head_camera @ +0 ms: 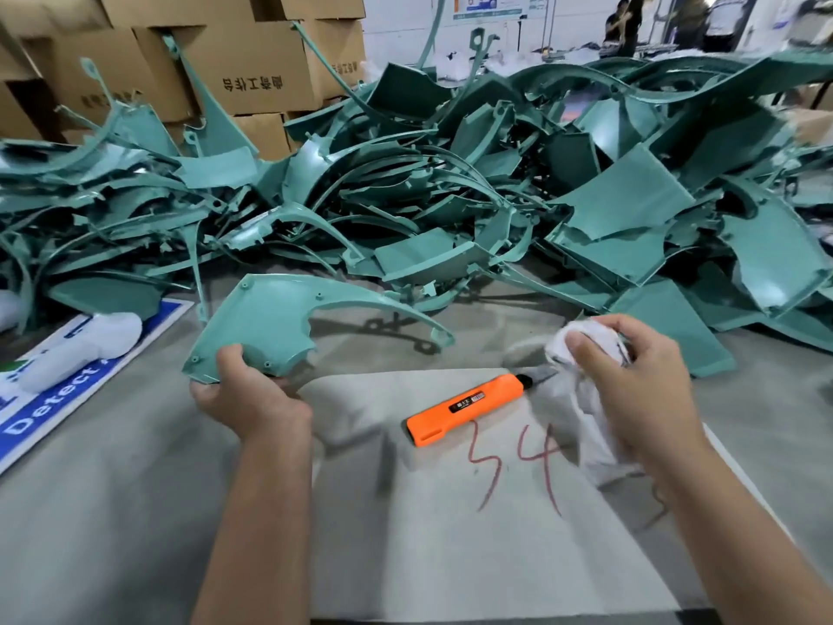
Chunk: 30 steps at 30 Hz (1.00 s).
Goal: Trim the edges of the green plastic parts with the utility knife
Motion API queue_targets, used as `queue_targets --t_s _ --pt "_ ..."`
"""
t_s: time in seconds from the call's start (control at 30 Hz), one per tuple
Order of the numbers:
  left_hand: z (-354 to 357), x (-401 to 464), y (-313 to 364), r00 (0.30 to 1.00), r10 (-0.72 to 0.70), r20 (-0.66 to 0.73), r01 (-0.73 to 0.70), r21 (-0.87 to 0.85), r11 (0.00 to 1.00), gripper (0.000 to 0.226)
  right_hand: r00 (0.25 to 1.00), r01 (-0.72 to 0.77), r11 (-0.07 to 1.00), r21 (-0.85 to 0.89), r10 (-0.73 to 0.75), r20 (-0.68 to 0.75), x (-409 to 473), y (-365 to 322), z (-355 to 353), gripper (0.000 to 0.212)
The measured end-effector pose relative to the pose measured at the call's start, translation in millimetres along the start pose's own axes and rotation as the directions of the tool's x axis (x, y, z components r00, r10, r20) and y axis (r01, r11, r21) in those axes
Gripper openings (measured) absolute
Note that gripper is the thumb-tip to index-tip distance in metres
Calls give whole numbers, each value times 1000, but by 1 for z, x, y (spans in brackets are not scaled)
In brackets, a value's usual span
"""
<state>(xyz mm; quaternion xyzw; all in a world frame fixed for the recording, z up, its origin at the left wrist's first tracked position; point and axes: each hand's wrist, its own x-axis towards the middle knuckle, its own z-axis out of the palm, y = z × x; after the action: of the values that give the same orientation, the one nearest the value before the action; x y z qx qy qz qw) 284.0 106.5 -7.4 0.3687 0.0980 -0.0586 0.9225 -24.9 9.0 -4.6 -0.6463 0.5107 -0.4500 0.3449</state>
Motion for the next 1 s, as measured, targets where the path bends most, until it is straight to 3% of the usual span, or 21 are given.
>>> queue_targets --t_s 0.07,0.1,0.17,0.23,0.27,0.3,0.33,0.37,0.43,0.5,0.53,0.67,0.73,0.8,0.9,0.93,1.0 --pt "-7 -3 5 990 -137 33 136 19 990 38 992 62 894 -445 -5 128 3 0 -7 34" --pt "-12 -6 10 977 -201 71 201 5 980 39 984 86 820 -566 19 177 3 -2 -7 52" --pt "-19 -12 27 945 -276 175 286 -31 958 36 980 193 751 -631 -123 154 -2 -15 -4 66" --pt "-23 -20 49 904 -331 271 357 -53 932 34 947 312 822 -477 -307 90 -16 -42 2 58" --pt "-31 -22 67 898 -321 300 358 -76 931 32 941 337 901 -274 -311 135 -29 -63 13 55" --pt "-36 -24 80 897 -299 326 340 -75 937 29 932 266 963 -33 -249 263 -45 -85 23 58" --pt "-50 -22 101 911 -251 326 287 -66 956 26 854 117 974 195 -199 480 -67 -108 43 63" --pt "-61 -23 116 917 -219 332 244 -35 969 24 734 -37 949 312 -186 654 -88 -125 57 64" --pt "-98 -17 154 943 -150 297 153 11 988 25 470 -125 912 391 -292 833 -138 -148 91 40" --pt "-147 -8 188 970 -106 219 104 20 994 28 352 69 906 418 -414 839 -191 -156 123 13" --pt "-173 -5 200 977 -100 190 97 24 995 30 313 142 900 412 -436 844 -214 -155 136 10" --pt "-319 -1 239 980 -184 -78 194 155 969 29 18 182 956 231 -238 971 -312 -141 189 16" --pt "-393 -10 246 939 -292 -182 321 160 934 28 -98 224 964 145 -126 987 -349 -131 206 22" --pt "-469 -24 255 876 -376 -303 402 28 915 33 -231 286 953 104 -37 972 -396 -120 219 23" --pt "-574 -54 272 772 -370 -516 373 -104 922 41 -484 333 935 125 56 873 -472 -94 235 7" --pt "-604 -65 277 733 -342 -588 349 -106 931 40 -547 348 932 107 109 830 -493 -86 237 19" --pt "-658 -84 288 638 -225 -737 348 15 937 47 -619 391 919 42 229 751 -528 -61 242 67"
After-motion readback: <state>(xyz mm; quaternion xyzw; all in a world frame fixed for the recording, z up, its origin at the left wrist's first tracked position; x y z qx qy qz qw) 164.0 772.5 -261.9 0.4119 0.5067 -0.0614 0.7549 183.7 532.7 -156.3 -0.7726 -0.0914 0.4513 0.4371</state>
